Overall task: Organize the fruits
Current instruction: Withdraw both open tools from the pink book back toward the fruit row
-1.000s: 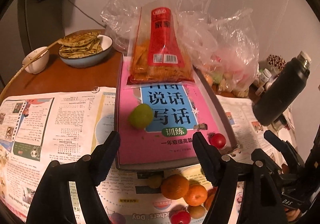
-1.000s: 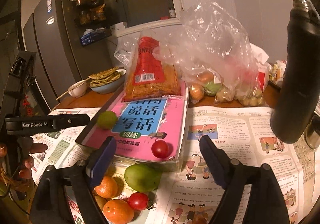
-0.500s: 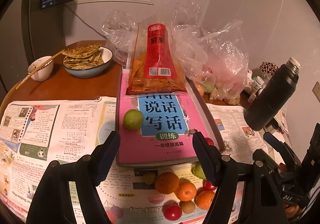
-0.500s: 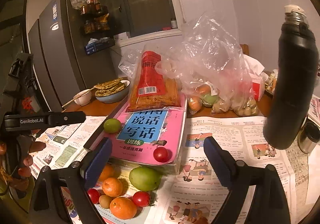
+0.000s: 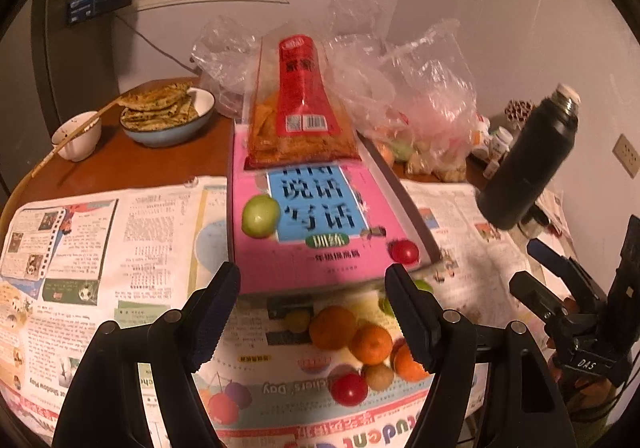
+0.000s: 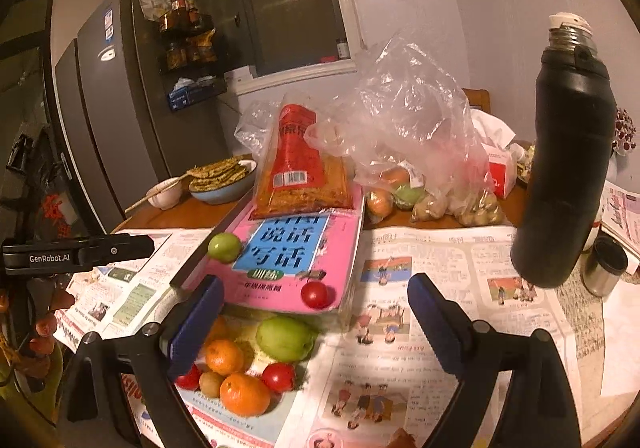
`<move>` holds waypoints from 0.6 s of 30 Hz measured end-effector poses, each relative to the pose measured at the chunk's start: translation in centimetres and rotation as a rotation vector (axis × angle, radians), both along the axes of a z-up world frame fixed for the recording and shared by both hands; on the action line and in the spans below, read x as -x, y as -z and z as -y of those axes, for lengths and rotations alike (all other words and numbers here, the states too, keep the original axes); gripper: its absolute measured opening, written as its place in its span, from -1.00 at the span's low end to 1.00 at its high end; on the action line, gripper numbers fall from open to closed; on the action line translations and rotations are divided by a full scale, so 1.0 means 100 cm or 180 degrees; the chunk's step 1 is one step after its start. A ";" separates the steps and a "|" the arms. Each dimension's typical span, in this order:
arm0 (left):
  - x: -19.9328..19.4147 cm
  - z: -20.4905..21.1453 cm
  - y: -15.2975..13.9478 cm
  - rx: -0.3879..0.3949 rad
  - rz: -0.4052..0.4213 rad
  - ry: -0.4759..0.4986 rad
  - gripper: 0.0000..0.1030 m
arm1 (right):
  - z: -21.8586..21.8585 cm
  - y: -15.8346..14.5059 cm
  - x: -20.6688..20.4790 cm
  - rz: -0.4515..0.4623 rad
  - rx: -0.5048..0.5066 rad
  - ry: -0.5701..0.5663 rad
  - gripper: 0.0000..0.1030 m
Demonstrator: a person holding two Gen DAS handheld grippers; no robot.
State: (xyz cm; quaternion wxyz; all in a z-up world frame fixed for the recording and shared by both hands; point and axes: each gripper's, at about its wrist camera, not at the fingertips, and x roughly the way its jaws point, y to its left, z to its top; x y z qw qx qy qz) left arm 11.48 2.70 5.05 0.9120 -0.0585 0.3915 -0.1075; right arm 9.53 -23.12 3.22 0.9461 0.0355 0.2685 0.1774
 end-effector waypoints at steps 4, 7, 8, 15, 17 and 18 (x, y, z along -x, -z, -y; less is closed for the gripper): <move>0.004 0.003 0.009 -0.0033 -0.0087 0.0063 0.48 | -0.008 0.005 0.010 -0.0013 0.0063 -0.0073 0.81; 0.007 0.006 0.013 -0.0060 -0.0122 0.0096 0.48 | -0.014 0.009 0.019 -0.0027 0.0125 -0.0136 0.81; 0.007 0.008 0.014 -0.0073 -0.0139 0.0117 0.48 | -0.016 0.011 0.021 -0.0039 0.0140 -0.0161 0.81; 0.010 0.015 0.030 -0.0040 -0.0384 0.0250 0.48 | -0.022 0.034 0.031 -0.0232 0.0210 -0.0200 0.81; 0.009 0.015 0.037 0.0027 -0.0473 0.0272 0.48 | -0.023 0.044 0.031 -0.0355 0.0193 -0.0181 0.81; 0.009 0.016 0.040 0.0034 -0.0508 0.0289 0.48 | -0.023 0.049 0.030 -0.0399 0.0182 -0.0201 0.81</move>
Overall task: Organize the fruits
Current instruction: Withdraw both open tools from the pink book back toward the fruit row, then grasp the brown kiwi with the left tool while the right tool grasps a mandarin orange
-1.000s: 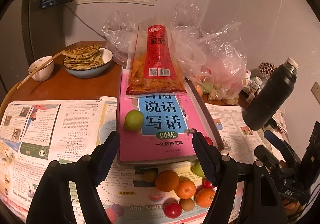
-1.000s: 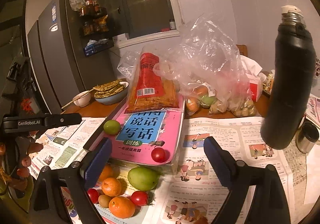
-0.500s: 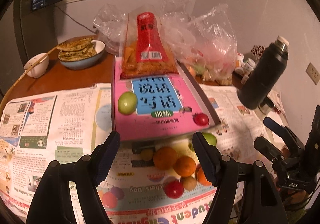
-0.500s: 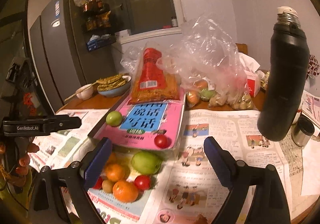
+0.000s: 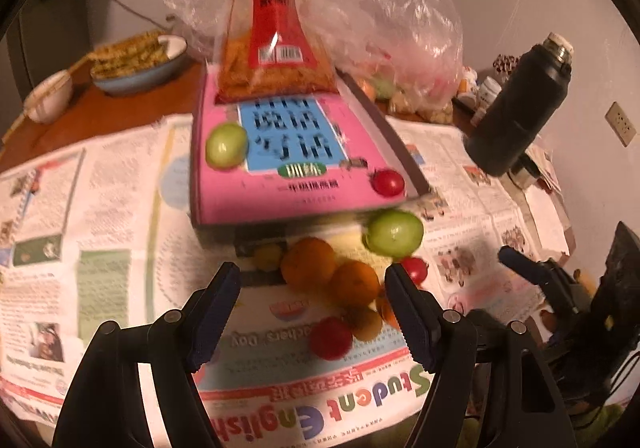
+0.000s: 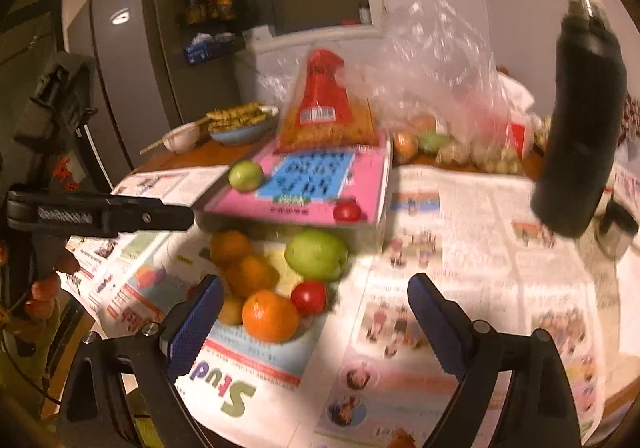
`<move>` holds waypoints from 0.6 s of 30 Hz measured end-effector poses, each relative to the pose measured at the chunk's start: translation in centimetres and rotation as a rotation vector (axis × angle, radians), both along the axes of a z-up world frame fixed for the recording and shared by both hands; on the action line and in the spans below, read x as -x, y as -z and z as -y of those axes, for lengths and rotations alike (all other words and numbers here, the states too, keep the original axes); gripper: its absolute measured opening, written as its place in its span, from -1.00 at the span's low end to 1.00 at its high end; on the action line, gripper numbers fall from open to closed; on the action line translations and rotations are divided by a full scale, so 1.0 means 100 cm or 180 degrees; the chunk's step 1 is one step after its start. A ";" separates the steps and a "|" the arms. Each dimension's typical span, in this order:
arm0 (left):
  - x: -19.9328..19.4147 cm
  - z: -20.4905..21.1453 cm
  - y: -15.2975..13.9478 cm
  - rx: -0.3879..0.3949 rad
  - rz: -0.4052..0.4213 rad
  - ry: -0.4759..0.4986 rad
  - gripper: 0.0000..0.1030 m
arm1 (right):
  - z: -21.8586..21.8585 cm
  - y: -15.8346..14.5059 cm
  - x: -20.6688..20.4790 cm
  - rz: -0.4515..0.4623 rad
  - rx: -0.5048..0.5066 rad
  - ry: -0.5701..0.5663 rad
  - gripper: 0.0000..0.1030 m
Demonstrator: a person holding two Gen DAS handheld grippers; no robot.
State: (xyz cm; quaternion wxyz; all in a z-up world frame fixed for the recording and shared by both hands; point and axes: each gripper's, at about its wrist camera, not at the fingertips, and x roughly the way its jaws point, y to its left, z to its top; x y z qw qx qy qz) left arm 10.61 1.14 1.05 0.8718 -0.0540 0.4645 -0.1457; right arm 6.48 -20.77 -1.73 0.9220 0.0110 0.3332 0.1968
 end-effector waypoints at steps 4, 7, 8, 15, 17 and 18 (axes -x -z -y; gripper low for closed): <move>-0.005 0.003 0.014 0.0054 -0.0184 0.0020 0.47 | -0.007 0.015 -0.003 -0.0149 -0.0009 -0.0109 0.81; -0.006 0.004 0.020 0.0083 -0.0240 0.0027 0.30 | -0.009 0.021 -0.002 -0.0155 -0.0008 -0.0139 0.77; -0.007 0.004 0.022 0.0077 -0.0257 0.0034 0.24 | -0.009 0.022 -0.002 -0.0167 -0.0023 -0.0145 0.76; -0.013 0.005 0.031 0.0150 -0.0350 0.0039 0.01 | -0.009 0.025 -0.003 -0.0197 -0.0068 -0.0181 0.53; -0.017 0.004 0.035 0.0166 -0.0391 0.0022 -0.14 | -0.009 0.027 -0.004 -0.0221 -0.0073 -0.0184 0.46; -0.018 0.004 0.036 0.0180 -0.0401 0.0023 -0.15 | -0.009 0.028 -0.004 -0.0230 -0.0075 -0.0194 0.44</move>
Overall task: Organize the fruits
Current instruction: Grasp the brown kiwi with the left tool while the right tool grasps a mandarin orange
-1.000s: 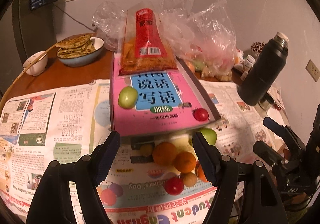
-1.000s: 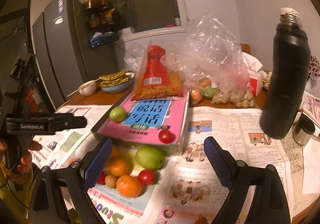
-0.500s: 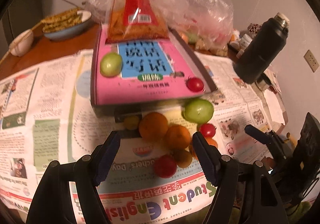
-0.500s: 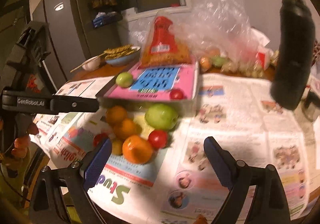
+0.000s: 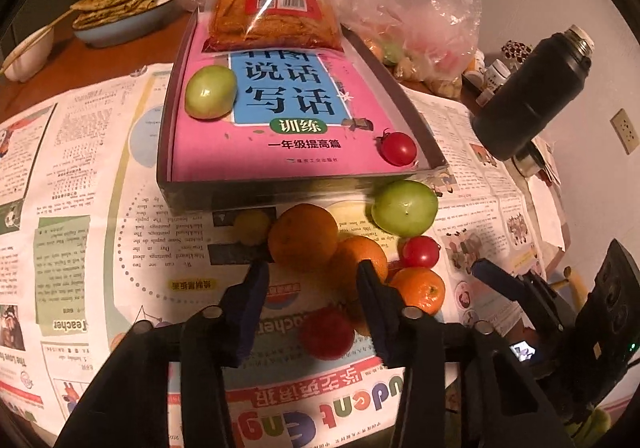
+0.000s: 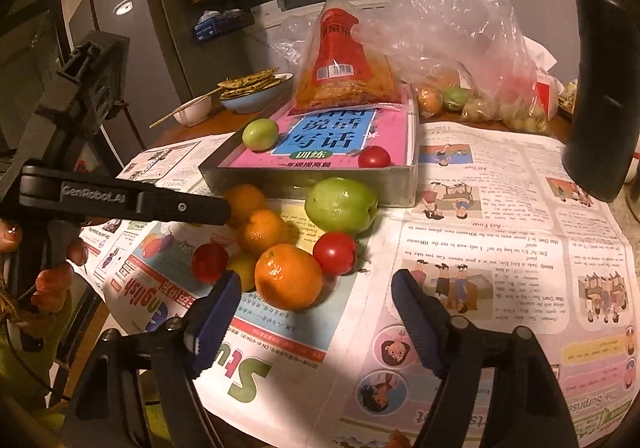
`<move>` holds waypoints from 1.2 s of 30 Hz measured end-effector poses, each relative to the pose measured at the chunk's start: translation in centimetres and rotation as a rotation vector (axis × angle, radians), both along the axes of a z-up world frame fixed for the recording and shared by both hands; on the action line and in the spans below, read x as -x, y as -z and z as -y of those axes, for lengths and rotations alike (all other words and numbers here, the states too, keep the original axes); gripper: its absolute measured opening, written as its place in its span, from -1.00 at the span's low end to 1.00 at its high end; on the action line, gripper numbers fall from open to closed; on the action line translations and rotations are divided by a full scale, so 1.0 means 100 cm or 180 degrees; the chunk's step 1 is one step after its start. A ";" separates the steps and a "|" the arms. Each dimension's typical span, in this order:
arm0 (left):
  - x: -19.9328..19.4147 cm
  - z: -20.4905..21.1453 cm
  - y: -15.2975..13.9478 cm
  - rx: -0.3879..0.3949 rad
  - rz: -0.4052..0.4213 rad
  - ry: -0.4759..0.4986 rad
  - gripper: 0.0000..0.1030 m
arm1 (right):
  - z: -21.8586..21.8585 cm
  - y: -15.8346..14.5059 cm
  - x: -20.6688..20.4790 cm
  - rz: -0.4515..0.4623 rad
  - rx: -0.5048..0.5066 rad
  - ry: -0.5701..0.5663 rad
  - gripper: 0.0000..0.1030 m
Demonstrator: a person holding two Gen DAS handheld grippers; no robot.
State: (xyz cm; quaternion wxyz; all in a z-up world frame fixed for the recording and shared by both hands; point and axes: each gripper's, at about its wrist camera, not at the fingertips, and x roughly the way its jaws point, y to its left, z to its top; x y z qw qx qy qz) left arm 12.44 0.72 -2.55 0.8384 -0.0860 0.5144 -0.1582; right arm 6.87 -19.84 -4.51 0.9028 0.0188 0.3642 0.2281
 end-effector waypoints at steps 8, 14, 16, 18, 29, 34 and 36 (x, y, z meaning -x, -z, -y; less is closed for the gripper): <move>-0.011 -0.004 0.008 0.0184 -0.0148 -0.0070 -0.16 | -0.003 0.002 0.000 -0.0016 0.0001 -0.0043 0.30; -0.022 -0.008 0.013 0.0323 -0.0238 -0.0171 -0.16 | -0.010 0.008 -0.004 -0.0052 0.0024 -0.0097 0.15; -0.025 -0.009 0.014 0.0359 -0.0265 -0.0202 -0.17 | -0.013 0.008 -0.004 -0.0035 0.0034 -0.0097 0.13; -0.028 -0.009 0.015 0.0363 -0.0275 -0.0218 -0.17 | -0.016 0.010 -0.005 -0.0035 0.0046 -0.0103 0.12; -0.037 -0.005 0.020 0.0394 -0.0325 -0.0299 -0.16 | -0.028 0.023 -0.010 -0.0036 0.0131 -0.0161 -0.14; -0.040 -0.001 0.020 0.0369 -0.0329 -0.0333 -0.15 | -0.027 0.023 -0.008 0.0005 0.0146 -0.0185 -0.17; -0.041 -0.001 0.021 0.0393 -0.0341 -0.0344 -0.15 | -0.026 0.022 -0.006 0.0018 0.0170 -0.0183 -0.18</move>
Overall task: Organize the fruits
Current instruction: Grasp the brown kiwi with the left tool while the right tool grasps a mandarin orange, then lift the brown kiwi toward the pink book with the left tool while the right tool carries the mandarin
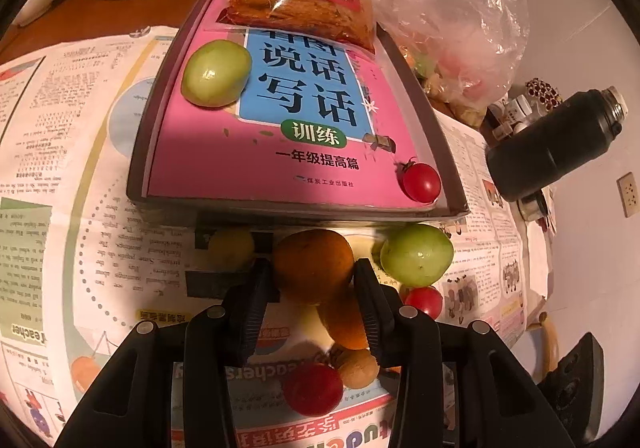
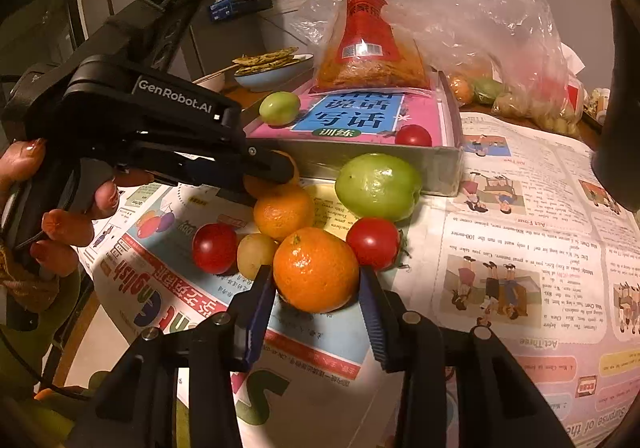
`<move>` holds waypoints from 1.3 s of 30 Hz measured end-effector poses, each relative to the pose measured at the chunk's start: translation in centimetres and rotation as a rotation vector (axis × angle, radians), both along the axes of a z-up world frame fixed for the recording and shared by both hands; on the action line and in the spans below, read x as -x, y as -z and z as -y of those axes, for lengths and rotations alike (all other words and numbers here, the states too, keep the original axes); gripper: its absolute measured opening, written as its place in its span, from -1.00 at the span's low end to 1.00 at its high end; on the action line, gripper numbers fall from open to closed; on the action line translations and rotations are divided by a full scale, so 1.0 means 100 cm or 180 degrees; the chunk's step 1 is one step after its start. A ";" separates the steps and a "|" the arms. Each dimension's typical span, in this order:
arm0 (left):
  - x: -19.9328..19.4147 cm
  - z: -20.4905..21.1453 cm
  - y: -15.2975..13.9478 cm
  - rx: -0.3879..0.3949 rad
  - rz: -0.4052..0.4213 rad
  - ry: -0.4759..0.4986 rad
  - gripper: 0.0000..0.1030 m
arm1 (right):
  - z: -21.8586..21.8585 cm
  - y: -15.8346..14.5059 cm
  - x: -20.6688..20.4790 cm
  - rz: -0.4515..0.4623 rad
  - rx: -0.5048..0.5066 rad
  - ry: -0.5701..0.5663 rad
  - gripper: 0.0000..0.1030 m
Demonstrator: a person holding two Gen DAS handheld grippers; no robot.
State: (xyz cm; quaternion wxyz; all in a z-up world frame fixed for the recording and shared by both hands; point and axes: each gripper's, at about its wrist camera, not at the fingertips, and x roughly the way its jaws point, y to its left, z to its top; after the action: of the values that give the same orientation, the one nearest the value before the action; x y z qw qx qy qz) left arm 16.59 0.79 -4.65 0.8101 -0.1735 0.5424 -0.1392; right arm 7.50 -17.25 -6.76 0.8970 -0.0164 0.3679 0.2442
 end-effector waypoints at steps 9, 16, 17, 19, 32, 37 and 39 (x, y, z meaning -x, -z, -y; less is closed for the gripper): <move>-0.005 0.005 0.004 -0.0002 -0.0045 -0.0064 -0.15 | 0.013 -0.003 0.005 0.0030 -0.0038 0.0031 -0.18; -0.006 0.006 0.003 -0.0024 -0.0045 -0.0113 -0.15 | 0.025 -0.006 0.005 0.0022 -0.0070 0.0085 -0.18; -0.006 0.007 0.003 -0.0047 -0.0037 -0.0100 -0.16 | 0.030 -0.008 0.004 0.0024 -0.0081 0.0119 -0.18; -0.006 0.008 0.003 -0.0070 -0.0020 -0.0093 -0.16 | 0.035 -0.010 0.004 0.0048 -0.0108 0.0161 -0.18; 0.006 0.008 -0.005 -0.0136 0.0090 -0.0034 -0.17 | 0.055 -0.013 -0.005 0.0041 -0.0204 0.0371 -0.18; 0.011 0.009 -0.012 -0.0173 0.0183 0.0004 -0.17 | 0.056 -0.013 -0.005 0.0039 -0.0209 0.0401 -0.19; 0.013 0.008 -0.015 -0.0161 0.0208 0.0011 -0.17 | 0.058 -0.013 -0.006 0.0041 -0.0226 0.0418 -0.19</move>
State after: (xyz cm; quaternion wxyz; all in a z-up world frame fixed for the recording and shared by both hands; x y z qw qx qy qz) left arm 15.34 -0.01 -3.11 0.8313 -0.1473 0.5193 -0.1325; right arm 8.07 -23.10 -5.44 0.9135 0.0380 0.3536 0.1976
